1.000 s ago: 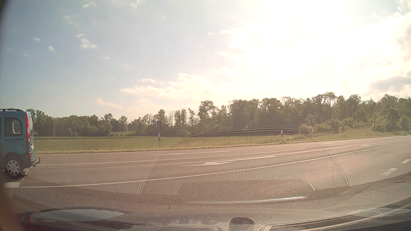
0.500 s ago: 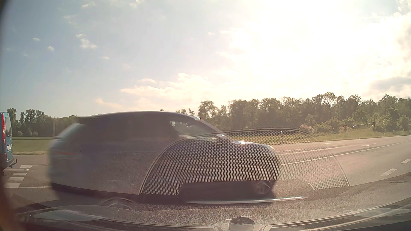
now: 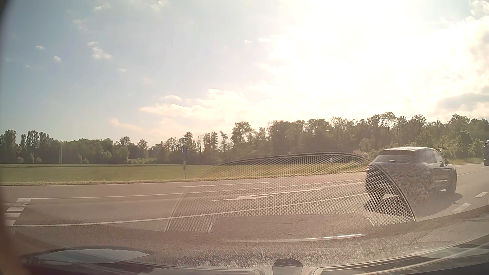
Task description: Follow the waypoints while adhering to traffic rules and regulations
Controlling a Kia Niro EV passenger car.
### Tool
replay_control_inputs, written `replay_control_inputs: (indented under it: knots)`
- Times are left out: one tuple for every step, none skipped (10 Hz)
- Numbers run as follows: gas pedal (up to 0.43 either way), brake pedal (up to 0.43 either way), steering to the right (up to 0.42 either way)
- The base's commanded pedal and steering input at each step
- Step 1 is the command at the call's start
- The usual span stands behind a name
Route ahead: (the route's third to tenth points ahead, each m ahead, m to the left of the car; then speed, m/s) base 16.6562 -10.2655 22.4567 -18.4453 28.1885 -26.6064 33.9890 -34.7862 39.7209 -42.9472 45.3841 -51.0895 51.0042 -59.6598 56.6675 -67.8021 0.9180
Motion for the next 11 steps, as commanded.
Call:
replay_control_inputs:
  knots:
    - [0.429,0.0,0.36]
    - [0.429,0.0,0.377]
    - [0.441,0.0,0.391]
    - [0.441,0.0,0.404]
    - [0.441,0.0,0.407]
    - [0.441,0.0,0.408]
    - [0.441,0.0,0.408]
    - [0.441,0.0,0.407]
    - [0.441,0.0,0.407]
    - [0.441,0.0,0.407]
    - [0.441,0.0,0.407]
